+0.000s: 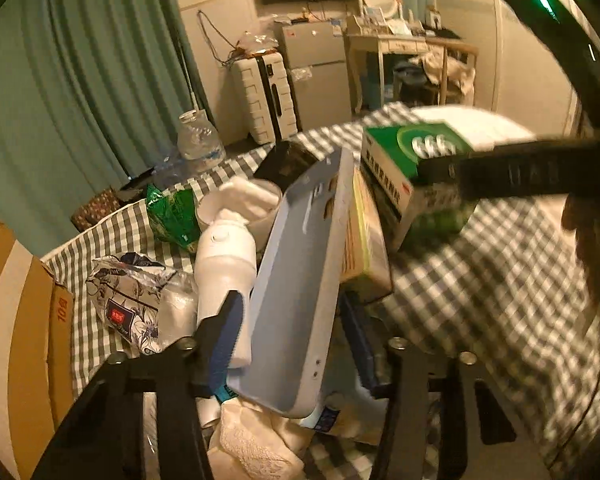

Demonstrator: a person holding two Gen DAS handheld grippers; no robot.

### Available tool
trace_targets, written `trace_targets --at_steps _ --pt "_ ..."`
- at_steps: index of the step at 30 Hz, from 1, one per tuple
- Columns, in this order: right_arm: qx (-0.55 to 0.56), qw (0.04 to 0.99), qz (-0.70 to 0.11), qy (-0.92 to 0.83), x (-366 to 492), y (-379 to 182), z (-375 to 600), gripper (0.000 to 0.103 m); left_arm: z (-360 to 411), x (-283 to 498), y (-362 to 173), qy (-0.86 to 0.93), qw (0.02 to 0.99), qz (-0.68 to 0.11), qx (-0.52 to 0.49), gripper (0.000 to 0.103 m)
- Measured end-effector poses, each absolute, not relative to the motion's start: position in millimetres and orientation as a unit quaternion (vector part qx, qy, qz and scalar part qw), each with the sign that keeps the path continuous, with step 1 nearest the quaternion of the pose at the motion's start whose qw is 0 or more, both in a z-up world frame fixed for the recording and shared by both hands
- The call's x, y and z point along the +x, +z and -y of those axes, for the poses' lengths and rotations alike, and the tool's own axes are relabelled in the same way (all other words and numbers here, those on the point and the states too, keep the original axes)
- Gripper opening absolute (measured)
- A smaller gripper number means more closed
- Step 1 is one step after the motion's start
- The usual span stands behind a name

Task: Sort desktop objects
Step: 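Grasp the light blue phone case with the left gripper and lift it, then grasp the green medicine box with the right gripper and lift it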

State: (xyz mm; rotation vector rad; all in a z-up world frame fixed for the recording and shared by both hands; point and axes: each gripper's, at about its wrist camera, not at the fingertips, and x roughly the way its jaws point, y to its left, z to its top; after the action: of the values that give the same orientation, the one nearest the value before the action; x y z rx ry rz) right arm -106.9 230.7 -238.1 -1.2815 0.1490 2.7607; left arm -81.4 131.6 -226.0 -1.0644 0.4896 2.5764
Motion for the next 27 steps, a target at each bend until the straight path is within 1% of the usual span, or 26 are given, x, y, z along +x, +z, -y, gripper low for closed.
trace_targets --at_steps 1,5,7,10,13,20,23,25,27 --pt "-0.421 0.045 -0.052 0.905 -108.9 -239.1 -231.1 0.097 -132.9 -80.9 -229.1 0.897 0.155 -0.178 -0.373 0.037" --pt "-0.415 0.043 -0.055 0.907 -109.7 -235.2 -227.6 0.097 -134.9 -79.4 -230.4 0.895 0.157 -0.179 -0.378 0.032" --pt "-0.408 0.042 -0.056 0.910 -107.2 -232.2 -225.2 0.097 -133.2 -78.8 -230.3 0.895 0.159 -0.174 -0.379 0.019" --pt "-0.422 0.040 -0.039 0.905 -110.4 -236.4 -217.2 0.098 -128.8 -81.5 -227.9 0.897 0.157 -0.158 -0.381 0.015" --pt "-0.418 0.038 -0.034 0.907 -112.4 -240.2 -210.6 0.103 -122.6 -85.3 -221.5 0.901 0.159 -0.135 -0.381 0.014" --pt "-0.399 0.061 -0.022 0.915 -115.2 -230.6 -205.4 0.103 -111.7 -85.9 -201.1 0.910 0.157 -0.101 -0.369 0.011" --pt "-0.401 0.066 0.008 0.914 -118.3 -233.1 -192.9 0.103 -108.7 -82.5 -191.1 0.915 0.158 -0.096 -0.359 0.010" --pt "-0.417 0.089 0.039 0.904 -123.3 -243.4 -187.1 0.103 -106.2 -83.1 -187.4 0.916 0.160 -0.092 -0.356 0.010" --pt "-0.414 0.105 0.050 0.903 -124.5 -249.6 -186.9 0.103 -103.6 -84.3 -186.8 0.916 0.163 -0.089 -0.355 0.010"
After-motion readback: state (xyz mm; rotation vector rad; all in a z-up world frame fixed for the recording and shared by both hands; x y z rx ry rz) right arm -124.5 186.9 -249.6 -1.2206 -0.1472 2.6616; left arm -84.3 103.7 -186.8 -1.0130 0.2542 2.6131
